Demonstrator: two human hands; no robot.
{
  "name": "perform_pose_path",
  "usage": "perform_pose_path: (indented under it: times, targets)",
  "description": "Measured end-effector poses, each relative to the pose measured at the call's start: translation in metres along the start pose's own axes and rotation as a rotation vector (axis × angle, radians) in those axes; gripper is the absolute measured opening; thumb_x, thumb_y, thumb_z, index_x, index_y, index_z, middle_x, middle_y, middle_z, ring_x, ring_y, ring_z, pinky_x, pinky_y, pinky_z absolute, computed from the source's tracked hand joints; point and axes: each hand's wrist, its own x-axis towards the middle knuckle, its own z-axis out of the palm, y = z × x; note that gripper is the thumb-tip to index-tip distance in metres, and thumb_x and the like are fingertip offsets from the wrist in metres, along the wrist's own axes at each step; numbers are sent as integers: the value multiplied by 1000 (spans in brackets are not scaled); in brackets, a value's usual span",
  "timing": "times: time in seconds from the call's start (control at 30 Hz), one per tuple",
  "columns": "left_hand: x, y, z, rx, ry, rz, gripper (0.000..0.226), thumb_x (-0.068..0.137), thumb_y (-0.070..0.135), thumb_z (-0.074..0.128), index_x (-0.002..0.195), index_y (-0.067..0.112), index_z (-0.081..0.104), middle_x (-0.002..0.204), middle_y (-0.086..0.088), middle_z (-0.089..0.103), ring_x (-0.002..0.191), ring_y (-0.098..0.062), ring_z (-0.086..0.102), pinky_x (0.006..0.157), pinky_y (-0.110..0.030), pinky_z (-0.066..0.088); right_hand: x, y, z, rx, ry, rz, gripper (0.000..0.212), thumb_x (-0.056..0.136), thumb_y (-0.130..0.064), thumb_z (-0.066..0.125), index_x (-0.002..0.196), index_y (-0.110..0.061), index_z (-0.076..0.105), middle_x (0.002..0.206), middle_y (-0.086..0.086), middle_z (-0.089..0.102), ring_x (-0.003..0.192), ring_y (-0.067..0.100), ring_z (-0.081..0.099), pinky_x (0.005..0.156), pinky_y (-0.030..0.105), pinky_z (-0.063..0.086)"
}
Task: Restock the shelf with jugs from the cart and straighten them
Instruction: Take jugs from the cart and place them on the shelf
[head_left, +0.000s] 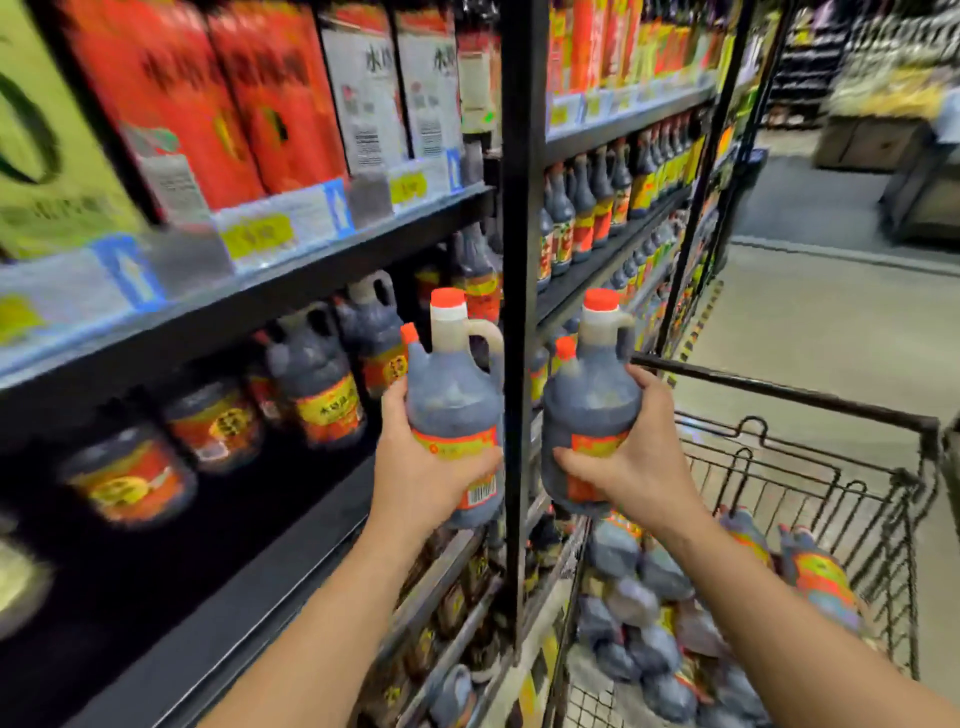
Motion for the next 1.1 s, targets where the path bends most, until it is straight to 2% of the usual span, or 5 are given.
perform_pose_path:
  times: [0.27, 0.63, 0.77, 0.97, 1.1]
  targets:
    - [14, -20, -64, 90, 193, -81, 73, 45, 26, 94, 101, 34, 48, 96, 15, 64, 80, 14, 62, 59, -5, 46, 13, -37, 66, 142, -183, -42, 90, 58, -32, 86, 124, -36, 26, 129, 2, 39, 113, 8, 48, 89, 16, 42]
    - [31, -49, -69, 76, 305, -177, 106, 64, 5, 89, 147, 23, 25, 129, 2, 55, 93, 16, 58, 66, -3, 45, 56, -42, 127, 179, -237, -110, 80, 63, -11, 88, 115, -27, 30, 108, -12, 39, 94, -18, 46, 72, -2, 39]
    - [34, -54, -65, 164, 299, -177, 106, 62, 13, 91, 145, 28, 27, 131, 1, 55, 109, -10, 60, 84, -23, 51, 66, -35, 141, 196, -269, -118, 81, 62, -10, 88, 118, -23, 31, 107, -20, 37, 95, -25, 44, 71, -4, 37]
    - [38, -67, -61, 237, 290, -246, 123, 53, 32, 92, 152, 22, 20, 131, 5, 56, 119, -15, 55, 93, -28, 49, 79, -20, 153, 227, -395, -91, 93, 67, -16, 87, 138, -16, 26, 131, 2, 40, 114, 9, 47, 84, 11, 41]
    - [45, -68, -59, 225, 268, -342, 124, 49, 47, 86, 150, 37, 14, 128, 1, 62, 110, -13, 62, 90, -35, 54, 89, -11, 154, 299, -484, -78, 91, 71, -16, 84, 139, -27, 24, 128, -4, 48, 109, 4, 56, 75, 8, 47]
